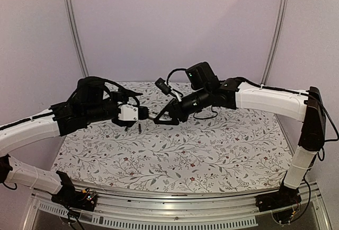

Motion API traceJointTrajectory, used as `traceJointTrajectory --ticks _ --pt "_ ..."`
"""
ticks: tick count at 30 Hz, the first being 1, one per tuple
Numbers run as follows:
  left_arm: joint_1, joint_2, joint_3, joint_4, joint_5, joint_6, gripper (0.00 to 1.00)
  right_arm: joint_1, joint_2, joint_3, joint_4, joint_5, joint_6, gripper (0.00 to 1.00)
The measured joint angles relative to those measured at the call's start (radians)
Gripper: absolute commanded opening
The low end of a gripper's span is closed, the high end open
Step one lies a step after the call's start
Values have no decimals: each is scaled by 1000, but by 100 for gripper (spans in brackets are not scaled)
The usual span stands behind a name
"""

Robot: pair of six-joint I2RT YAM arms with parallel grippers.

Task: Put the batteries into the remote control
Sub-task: Pass from the right arm to the left

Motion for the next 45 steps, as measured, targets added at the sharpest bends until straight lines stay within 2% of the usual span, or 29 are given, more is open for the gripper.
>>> traceJointTrajectory --ticks 2,6,9,11,12,14,18,20,21,22,23,28,34,36,39,45 --pt "0 5 3 -2 4 -14 47 0 -2 0 0 -4 -3 15" --pt "-3 4 6 -20 31 -37 33 -1 -14 0 5 -9 -7 14" --pt "-5 -2 7 -28 42 -34 17 -1 -19 0 8 -12 -5 14" --pt "-10 -3 8 -41 44 -5 4 -3 -21 0 3 -28 20 20" --pt "-16 -3 8 -44 43 -9 0 -5 -22 0 -3 -35 23 28" --pt "-23 -5 18 -63 39 -18 0 -6 -23 0 -7 -44 27 51" --pt "-37 -20 41 -103 49 -95 0 -4 -36 0 -2 -45 16 85" --pt "-42 -21 79 -138 73 -183 0 0 -50 -2 9 -27 -4 96" --pt "-43 -21 99 -156 85 -228 0 0 -63 -5 16 -19 -20 99" --pt "-44 -21 134 -192 108 -316 0 0 -82 -11 29 -5 -39 99" --pt "-44 -21 137 -194 111 -325 0 0 -97 -17 36 4 -45 99" --pt "-43 -10 201 -326 248 -631 0 0 -239 -119 123 80 -134 99" --pt "-29 51 215 -473 448 -890 0 2 -511 -431 355 129 -373 99" --pt "-21 56 214 -492 480 -930 0 15 -583 -524 422 150 -504 99" --pt "-5 56 214 -498 523 -974 0 46 -620 -579 467 195 -682 99" --pt "18 64 212 -499 585 -1009 0 115 -536 -541 475 280 -1024 99"
